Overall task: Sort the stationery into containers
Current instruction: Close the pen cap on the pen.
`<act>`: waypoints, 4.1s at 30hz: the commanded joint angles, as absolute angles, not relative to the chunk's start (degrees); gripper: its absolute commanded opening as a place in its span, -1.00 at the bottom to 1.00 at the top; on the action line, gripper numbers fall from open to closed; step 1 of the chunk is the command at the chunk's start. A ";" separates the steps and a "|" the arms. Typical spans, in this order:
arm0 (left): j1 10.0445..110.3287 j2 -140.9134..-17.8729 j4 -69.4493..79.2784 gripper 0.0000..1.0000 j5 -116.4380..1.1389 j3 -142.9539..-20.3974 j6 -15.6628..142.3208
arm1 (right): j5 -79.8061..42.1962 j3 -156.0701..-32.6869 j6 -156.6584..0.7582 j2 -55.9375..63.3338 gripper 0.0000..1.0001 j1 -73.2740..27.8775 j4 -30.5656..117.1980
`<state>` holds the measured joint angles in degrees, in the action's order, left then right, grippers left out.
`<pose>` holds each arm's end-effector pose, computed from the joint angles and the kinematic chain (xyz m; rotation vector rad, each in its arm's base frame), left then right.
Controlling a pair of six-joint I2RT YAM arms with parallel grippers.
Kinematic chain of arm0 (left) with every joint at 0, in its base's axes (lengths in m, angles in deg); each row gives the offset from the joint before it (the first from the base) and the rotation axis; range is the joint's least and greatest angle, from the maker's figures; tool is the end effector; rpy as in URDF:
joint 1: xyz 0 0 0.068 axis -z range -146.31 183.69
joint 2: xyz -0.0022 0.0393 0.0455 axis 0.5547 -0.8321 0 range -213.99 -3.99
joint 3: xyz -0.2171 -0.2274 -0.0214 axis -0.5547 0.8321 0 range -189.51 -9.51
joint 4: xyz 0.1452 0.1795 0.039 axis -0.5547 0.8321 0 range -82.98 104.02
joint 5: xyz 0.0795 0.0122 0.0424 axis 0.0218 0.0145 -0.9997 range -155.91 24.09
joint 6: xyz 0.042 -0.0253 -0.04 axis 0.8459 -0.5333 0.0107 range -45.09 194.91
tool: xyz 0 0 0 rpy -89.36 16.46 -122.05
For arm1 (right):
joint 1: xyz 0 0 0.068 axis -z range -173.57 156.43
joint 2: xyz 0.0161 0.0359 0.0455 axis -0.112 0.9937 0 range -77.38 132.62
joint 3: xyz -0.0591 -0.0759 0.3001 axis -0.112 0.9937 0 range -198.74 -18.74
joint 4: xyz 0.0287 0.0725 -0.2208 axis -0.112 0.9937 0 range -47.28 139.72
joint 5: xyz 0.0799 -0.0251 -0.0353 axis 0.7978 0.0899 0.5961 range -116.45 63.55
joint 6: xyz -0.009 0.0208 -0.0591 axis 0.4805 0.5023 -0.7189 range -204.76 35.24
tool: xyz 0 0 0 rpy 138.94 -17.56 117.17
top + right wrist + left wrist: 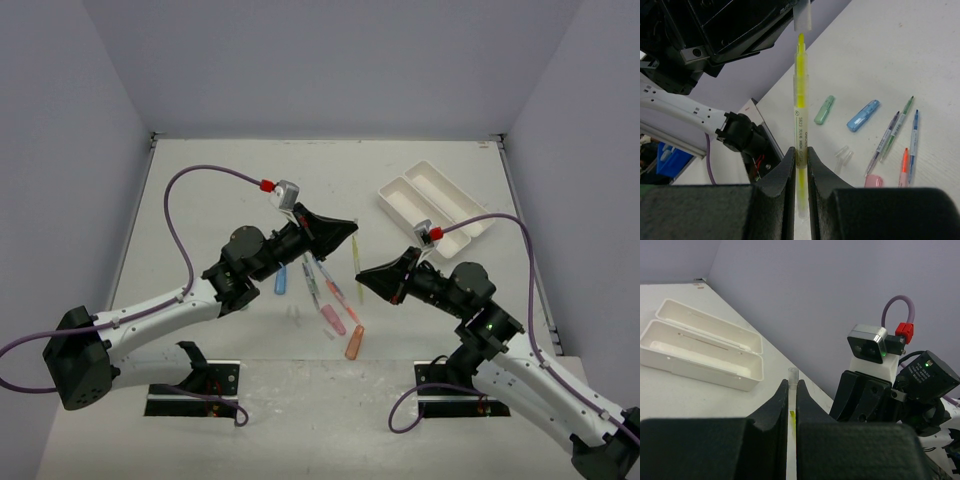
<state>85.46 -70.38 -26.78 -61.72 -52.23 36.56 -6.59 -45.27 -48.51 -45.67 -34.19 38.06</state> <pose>0.1451 -0.1899 0.3852 0.2460 1.5166 -1.3375 0.0638 0.0765 0.3142 -0.3629 1.7045 1.2930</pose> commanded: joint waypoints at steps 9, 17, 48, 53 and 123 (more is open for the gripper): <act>84.66 -69.47 -29.67 -1.00 -62.05 -51.40 36.06 | -8.43 -47.84 -49.22 -46.22 -1.00 -34.53 37.57; 84.66 -69.38 -31.88 -1.00 -60.67 -49.17 34.24 | -9.29 -48.70 -49.25 -46.29 -1.00 -34.53 38.31; 84.75 -72.58 -43.27 -0.97 -58.14 -44.08 24.67 | -14.86 -54.57 -48.90 -38.75 -1.00 -34.53 26.05; 84.66 -71.10 -40.32 -0.68 -57.18 -45.35 27.94 | -11.40 -54.97 -50.73 -37.52 -1.00 -34.53 27.55; 84.76 -67.89 -19.79 -0.88 -53.50 -58.45 40.70 | -0.29 -63.95 -58.93 -28.94 -1.00 -34.53 35.61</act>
<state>84.86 -67.80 -18.79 -55.66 -57.97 40.47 0.08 -59.60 -57.70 -29.67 -34.45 36.12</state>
